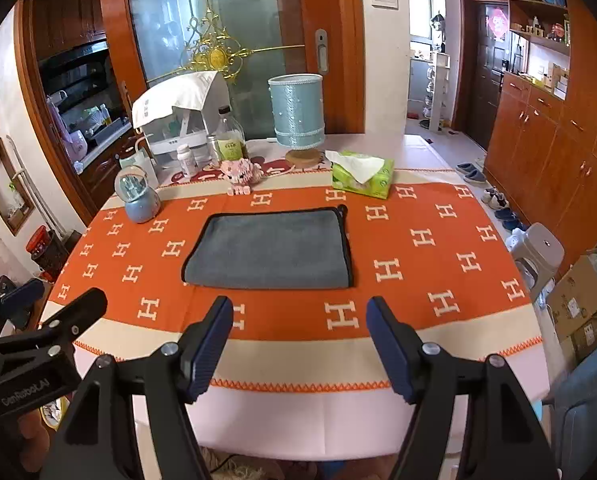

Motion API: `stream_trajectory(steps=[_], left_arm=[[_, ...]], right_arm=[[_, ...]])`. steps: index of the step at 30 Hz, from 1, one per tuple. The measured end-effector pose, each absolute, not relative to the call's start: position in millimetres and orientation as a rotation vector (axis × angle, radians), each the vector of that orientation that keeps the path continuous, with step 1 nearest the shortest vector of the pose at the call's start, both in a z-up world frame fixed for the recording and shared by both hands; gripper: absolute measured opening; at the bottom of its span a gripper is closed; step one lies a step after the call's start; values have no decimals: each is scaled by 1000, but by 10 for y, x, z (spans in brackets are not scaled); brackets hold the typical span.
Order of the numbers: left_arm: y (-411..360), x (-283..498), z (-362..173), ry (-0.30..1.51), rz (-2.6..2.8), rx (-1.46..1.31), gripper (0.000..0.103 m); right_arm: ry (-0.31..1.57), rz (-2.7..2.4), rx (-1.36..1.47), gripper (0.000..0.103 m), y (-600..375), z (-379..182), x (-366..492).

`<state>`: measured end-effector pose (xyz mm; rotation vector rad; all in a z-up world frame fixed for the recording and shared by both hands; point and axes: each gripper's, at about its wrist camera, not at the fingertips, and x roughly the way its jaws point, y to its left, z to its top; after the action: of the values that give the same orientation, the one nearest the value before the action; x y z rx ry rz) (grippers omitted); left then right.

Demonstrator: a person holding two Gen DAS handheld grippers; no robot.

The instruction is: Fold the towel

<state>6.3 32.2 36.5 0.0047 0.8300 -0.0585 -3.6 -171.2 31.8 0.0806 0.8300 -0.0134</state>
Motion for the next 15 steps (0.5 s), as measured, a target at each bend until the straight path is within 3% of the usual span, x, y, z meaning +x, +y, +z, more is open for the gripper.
stream_trajectory(steps=[15], left_arm=[[286, -69, 223, 851, -39, -5, 102]], right_arm=[[862, -11, 65, 69, -1629, 208, -176]])
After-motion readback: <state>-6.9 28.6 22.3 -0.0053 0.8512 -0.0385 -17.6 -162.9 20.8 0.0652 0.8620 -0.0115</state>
